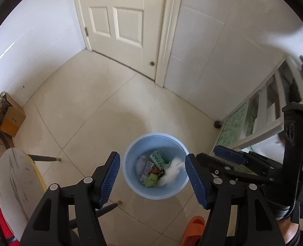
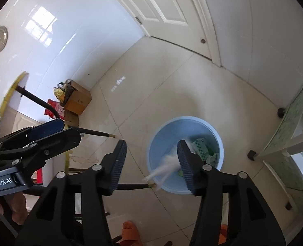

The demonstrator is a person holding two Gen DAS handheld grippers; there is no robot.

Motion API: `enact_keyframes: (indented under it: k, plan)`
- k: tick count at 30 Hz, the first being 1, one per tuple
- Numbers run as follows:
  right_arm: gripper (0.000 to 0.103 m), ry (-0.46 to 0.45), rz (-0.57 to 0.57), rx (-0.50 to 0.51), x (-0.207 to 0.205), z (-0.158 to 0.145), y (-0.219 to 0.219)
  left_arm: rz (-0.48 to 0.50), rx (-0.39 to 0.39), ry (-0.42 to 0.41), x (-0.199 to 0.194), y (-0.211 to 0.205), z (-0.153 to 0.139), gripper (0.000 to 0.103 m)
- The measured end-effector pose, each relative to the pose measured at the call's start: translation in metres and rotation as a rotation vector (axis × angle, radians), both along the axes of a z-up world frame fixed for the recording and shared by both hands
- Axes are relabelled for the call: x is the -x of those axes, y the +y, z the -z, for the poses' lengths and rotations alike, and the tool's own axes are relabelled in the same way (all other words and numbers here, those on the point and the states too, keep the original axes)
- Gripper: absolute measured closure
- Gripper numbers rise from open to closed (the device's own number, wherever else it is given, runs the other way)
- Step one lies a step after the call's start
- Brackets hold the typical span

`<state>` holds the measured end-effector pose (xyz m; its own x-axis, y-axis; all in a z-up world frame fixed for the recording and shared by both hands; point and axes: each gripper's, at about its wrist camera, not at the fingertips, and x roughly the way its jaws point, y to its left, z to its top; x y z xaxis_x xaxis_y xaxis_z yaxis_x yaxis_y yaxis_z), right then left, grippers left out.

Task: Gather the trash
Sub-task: 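Move both tools back over the table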

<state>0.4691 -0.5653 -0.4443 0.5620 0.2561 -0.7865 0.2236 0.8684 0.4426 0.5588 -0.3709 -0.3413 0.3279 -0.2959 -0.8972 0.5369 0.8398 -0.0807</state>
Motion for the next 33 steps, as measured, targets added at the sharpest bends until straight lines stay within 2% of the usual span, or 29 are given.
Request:
enact_keyframes:
  k: [5, 9, 13, 17, 20, 24, 29, 31, 33]
  plan:
    - [0.049, -0.069, 0.000, 0.055, 0.024, -0.056, 0.018, 0.005, 0.067, -0.062, 0.051, 0.038, -0.058, 0.035]
    - [0.046, -0.145, -0.028, 0.104, 0.046, -0.107, 0.046, 0.009, 0.119, -0.139, 0.094, 0.072, -0.104, 0.026]
    - [0.043, -0.235, -0.072, 0.161, 0.069, -0.163, 0.090, -0.025, 0.170, -0.222, 0.133, 0.122, -0.147, 0.017]
    - [0.037, -0.302, -0.125, 0.202, 0.080, -0.202, 0.138, -0.081, 0.189, -0.308, 0.168, 0.188, -0.181, 0.012]
    - [0.037, -0.329, -0.171, 0.228, 0.081, -0.222, 0.177, -0.128, 0.184, -0.351, 0.183, 0.232, -0.192, 0.009]
    - [0.036, -0.349, -0.231, 0.251, 0.072, -0.240, 0.224, -0.240, 0.179, -0.366, 0.193, 0.294, -0.195, 0.009]
    - [0.033, -0.339, -0.313, 0.266, 0.042, -0.238, 0.276, -0.423, 0.171, -0.325, 0.182, 0.359, -0.187, 0.009]
    - [0.031, -0.328, -0.342, 0.272, 0.029, -0.232, 0.291, -0.488, 0.180, -0.306, 0.174, 0.371, -0.184, 0.009]
    - [0.031, -0.317, -0.366, 0.279, 0.014, -0.226, 0.301, -0.504, 0.212, -0.269, 0.156, 0.371, -0.182, 0.008]
